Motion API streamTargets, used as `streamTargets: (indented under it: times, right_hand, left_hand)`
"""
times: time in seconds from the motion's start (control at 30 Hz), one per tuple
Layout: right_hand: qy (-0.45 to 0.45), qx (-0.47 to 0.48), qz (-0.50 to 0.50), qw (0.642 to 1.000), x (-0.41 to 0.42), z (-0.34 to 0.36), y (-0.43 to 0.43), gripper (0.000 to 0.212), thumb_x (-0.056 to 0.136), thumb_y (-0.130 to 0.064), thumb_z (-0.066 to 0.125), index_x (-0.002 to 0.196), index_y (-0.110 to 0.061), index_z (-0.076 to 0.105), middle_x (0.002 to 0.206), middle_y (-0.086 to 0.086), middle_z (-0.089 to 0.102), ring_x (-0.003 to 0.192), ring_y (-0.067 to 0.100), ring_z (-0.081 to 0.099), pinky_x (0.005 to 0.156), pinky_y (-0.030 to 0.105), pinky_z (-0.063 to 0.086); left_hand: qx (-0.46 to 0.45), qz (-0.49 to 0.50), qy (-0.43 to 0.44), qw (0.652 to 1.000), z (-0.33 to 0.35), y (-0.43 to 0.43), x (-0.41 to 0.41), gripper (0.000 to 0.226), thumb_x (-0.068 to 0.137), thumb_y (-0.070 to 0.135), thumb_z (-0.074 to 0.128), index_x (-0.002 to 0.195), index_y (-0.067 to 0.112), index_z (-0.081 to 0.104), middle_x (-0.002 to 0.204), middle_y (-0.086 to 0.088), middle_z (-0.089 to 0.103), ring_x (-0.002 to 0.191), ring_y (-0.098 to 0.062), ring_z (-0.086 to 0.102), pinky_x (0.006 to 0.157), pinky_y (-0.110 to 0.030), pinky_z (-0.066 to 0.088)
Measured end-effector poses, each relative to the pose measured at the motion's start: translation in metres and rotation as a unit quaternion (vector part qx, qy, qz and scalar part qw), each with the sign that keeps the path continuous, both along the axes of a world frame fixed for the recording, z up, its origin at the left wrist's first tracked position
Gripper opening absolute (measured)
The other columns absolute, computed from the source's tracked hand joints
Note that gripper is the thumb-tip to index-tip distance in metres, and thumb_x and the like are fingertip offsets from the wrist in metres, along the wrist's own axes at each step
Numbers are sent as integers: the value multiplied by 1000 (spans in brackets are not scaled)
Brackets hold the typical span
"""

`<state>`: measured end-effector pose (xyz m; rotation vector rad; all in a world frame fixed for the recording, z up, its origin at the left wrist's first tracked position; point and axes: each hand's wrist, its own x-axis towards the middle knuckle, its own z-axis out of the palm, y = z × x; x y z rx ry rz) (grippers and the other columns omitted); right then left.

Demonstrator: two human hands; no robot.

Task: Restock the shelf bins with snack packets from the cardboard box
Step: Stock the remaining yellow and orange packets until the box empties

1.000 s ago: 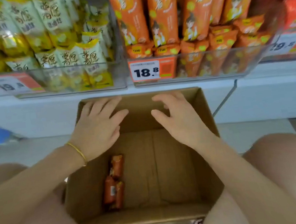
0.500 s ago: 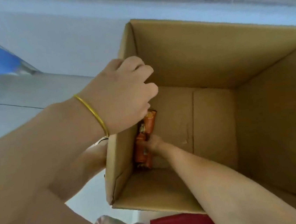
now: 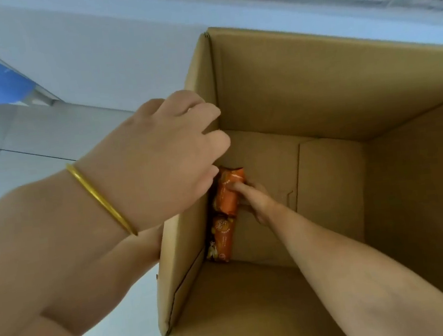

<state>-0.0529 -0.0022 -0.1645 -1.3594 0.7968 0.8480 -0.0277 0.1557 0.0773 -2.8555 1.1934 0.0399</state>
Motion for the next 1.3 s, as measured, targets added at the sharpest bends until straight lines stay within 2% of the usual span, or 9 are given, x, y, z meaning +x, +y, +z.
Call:
streamTargets:
  times: [0.13,0.3,0.53,0.67,0.77,0.9,1.03,1.2,1.3]
  right_hand:
    - [22,26,-18,999,11,-4,23,43,86,-21,67,125,-21,47,115,6,56,77,13,56,54,24,41]
    - [5,-4,8,1000,10,-46,34,101,37,-53,86,130,-36,48,132,7,52,110,28,58,89,43,54]
    - [1,49,-2,999,8,-22,24,55,75,-21,79,121,-19,49,117,6,61,102,25,62,79,34,53]
    - [13,140,-28,990,4,17,-7,57,80,-24,72,130,-16,45,112,4,62,99,20,61,78,32,51]
    - [1,237,-66,969,1,60,-49,87,49,-33,90,126,-15,52,110,8,69,102,23,64,83,36,50]
    - [-93,312,-81,942,-3,128,-99,99,37,-35,95,124,-15,55,115,11,68,106,29,65,93,44,50]
    - [-217,373,-67,900,-1,186,-123,80,57,-32,84,129,-11,56,129,17,58,114,34,58,98,51,45]
    - [-286,314,-139,895,-19,230,-152,84,58,-36,82,132,-11,52,131,17,57,120,35,55,101,50,45]
    - [-312,251,-118,909,-42,252,-165,83,54,-42,87,128,-16,58,127,14,62,114,31,62,89,43,54]
  left_hand:
    - [4,12,11,1000,-4,6,-3,45,79,32,34,92,10,71,111,-16,64,107,-38,58,77,-49,51]
    - [30,26,38,999,-11,16,-2,45,79,34,36,96,11,71,114,-17,63,107,-39,57,74,-51,52]
    - [29,21,42,999,-8,7,1,39,81,33,42,96,11,70,112,-16,64,105,-38,58,74,-50,53]
    - [20,33,68,997,0,-8,5,44,84,34,34,97,13,71,107,-12,66,102,-34,60,76,-46,53]
    - [-22,113,150,982,4,-30,8,40,94,30,36,126,19,56,130,-3,54,122,-21,47,99,-35,41]
    - [-89,274,308,907,2,-67,8,56,96,41,44,144,17,29,137,-5,47,121,-20,49,99,-32,42]
    - [-273,386,552,687,3,-105,7,68,86,46,61,140,16,32,131,-6,53,110,-25,59,82,-43,57]
    - [-427,327,582,610,23,-134,-1,51,83,23,68,127,17,43,121,-7,60,102,-27,65,76,-41,59]
    - [-461,278,590,602,37,-140,-12,54,76,23,69,125,21,46,120,-5,63,101,-24,67,79,-42,58]
